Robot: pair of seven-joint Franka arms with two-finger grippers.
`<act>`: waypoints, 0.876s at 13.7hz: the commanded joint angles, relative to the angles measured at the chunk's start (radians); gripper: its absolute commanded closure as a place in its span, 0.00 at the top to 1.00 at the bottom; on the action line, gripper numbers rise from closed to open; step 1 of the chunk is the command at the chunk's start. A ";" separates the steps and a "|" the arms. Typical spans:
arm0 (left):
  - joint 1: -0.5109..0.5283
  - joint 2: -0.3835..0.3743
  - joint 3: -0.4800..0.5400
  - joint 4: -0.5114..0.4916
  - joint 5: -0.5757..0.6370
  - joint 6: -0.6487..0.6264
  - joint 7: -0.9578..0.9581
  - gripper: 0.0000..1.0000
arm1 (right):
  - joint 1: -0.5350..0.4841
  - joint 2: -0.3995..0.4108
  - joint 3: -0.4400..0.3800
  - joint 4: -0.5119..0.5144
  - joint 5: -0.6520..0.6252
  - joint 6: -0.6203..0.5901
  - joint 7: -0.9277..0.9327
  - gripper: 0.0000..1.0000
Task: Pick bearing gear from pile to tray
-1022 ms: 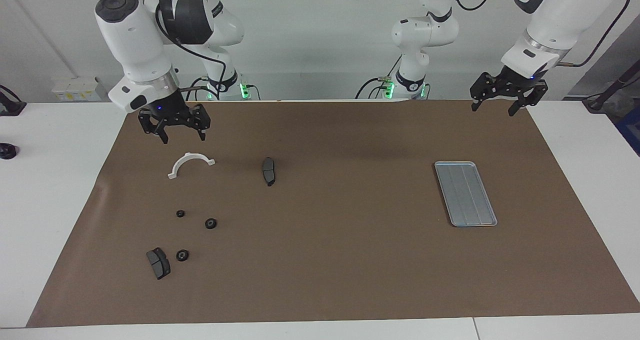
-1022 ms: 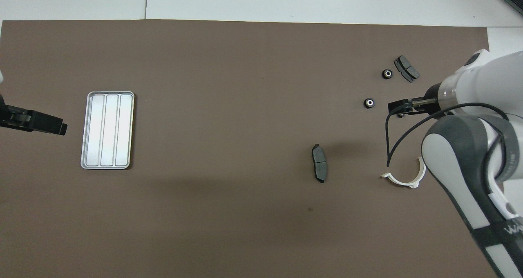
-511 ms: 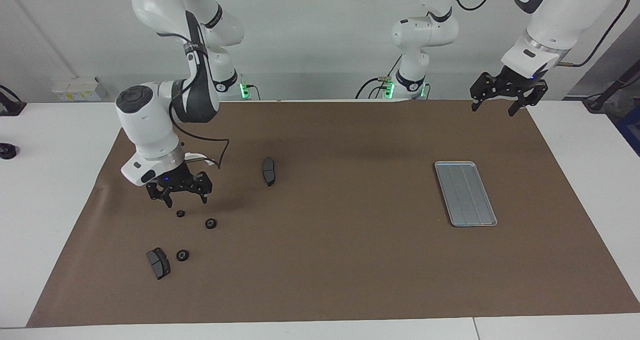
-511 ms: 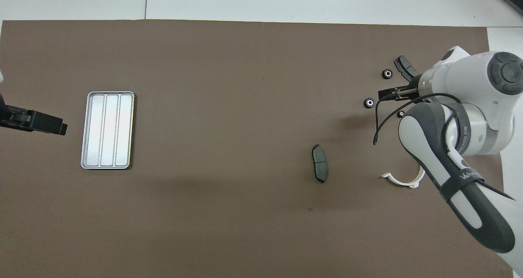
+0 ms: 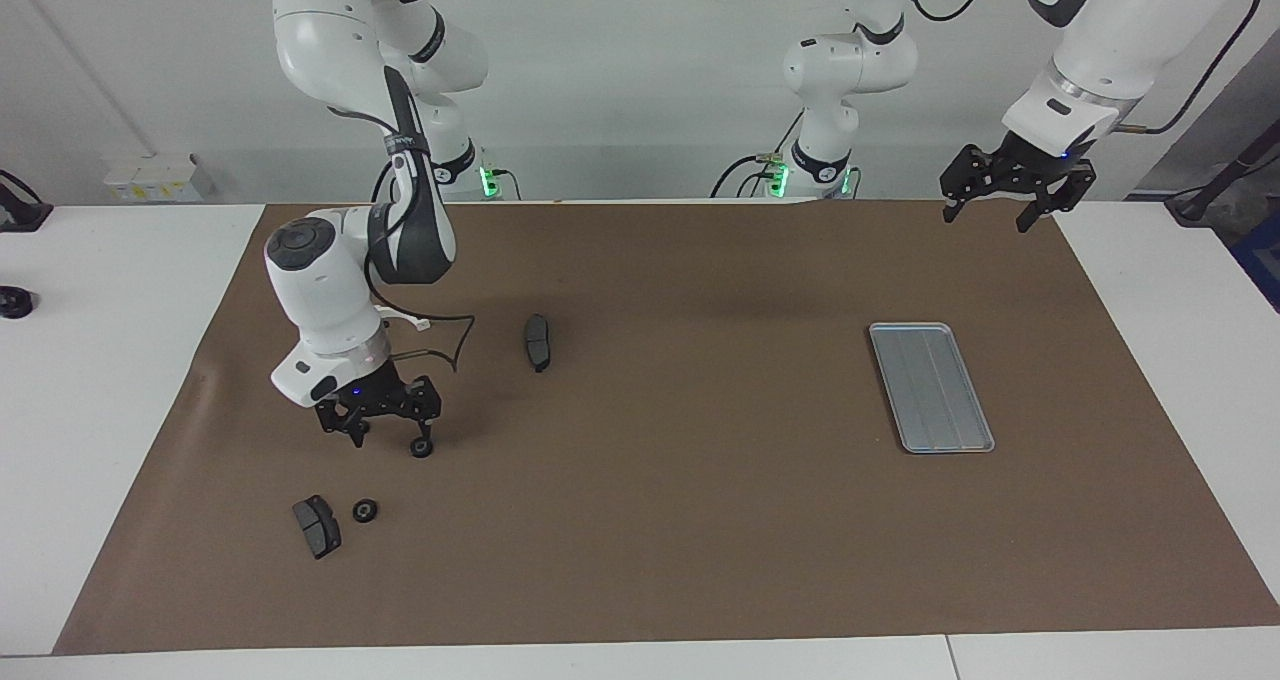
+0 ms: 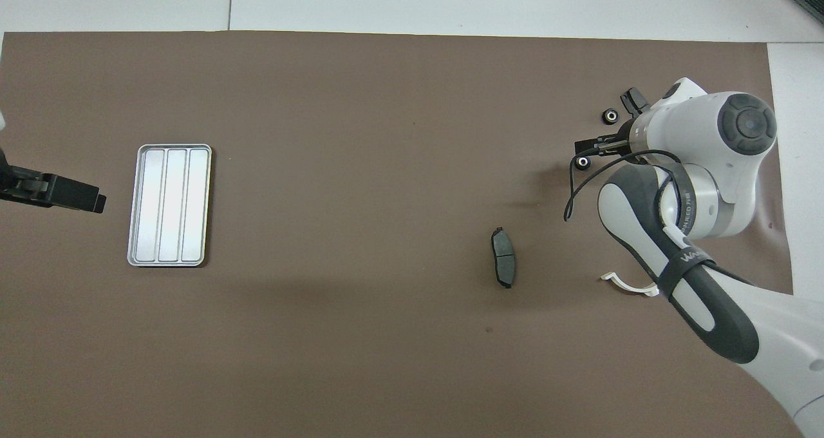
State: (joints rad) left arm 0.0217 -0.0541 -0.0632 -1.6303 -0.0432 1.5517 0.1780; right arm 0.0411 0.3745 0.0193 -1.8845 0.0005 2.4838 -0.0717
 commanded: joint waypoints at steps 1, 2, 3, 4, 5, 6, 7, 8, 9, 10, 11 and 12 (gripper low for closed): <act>0.004 -0.027 0.000 -0.023 0.014 -0.009 0.015 1.00 | 0.019 0.067 0.002 0.024 -0.022 0.044 0.041 1.00; 0.004 -0.027 0.000 -0.023 0.014 -0.009 0.015 1.00 | 0.020 0.072 0.002 0.025 -0.023 0.044 0.047 1.00; 0.004 -0.027 0.000 -0.023 0.014 -0.009 0.015 1.00 | 0.020 0.072 0.002 0.025 -0.025 0.041 0.047 1.00; 0.004 -0.027 0.000 -0.023 0.014 -0.009 0.015 1.00 | 0.020 0.072 0.002 0.025 -0.024 0.038 0.049 1.00; 0.004 -0.027 0.000 -0.023 0.014 -0.009 0.015 1.00 | 0.020 0.072 0.002 0.025 -0.025 0.032 0.049 1.00; 0.004 -0.027 0.000 -0.023 0.014 -0.009 0.015 1.00 | 0.020 0.072 0.002 0.024 -0.025 0.024 0.049 0.99; 0.004 -0.027 0.000 -0.023 0.014 -0.009 0.015 1.00 | 0.019 0.072 0.002 0.024 -0.025 0.005 0.049 0.97; 0.004 -0.027 0.000 -0.023 0.014 -0.009 0.015 1.00 | 0.016 0.070 0.002 0.024 -0.027 -0.015 0.049 0.92; 0.004 -0.027 0.000 -0.023 0.014 -0.009 0.015 1.00 | 0.016 0.067 0.002 0.024 -0.034 -0.032 0.050 0.88; 0.004 -0.027 0.000 -0.023 0.014 -0.009 0.015 1.00 | 0.014 0.067 0.002 0.024 -0.039 -0.036 0.050 0.84; 0.004 -0.027 0.000 -0.023 0.014 -0.009 0.015 1.00 | 0.014 0.067 0.002 0.024 -0.039 -0.039 0.050 0.81; 0.004 -0.027 0.000 -0.023 0.014 -0.009 0.015 1.00 | 0.016 0.066 0.002 0.024 -0.039 -0.051 0.053 0.78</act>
State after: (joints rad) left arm 0.0217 -0.0541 -0.0632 -1.6303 -0.0432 1.5517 0.1780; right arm 0.0623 0.4415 0.0163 -1.8725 -0.0159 2.4668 -0.0477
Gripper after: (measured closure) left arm 0.000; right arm 0.163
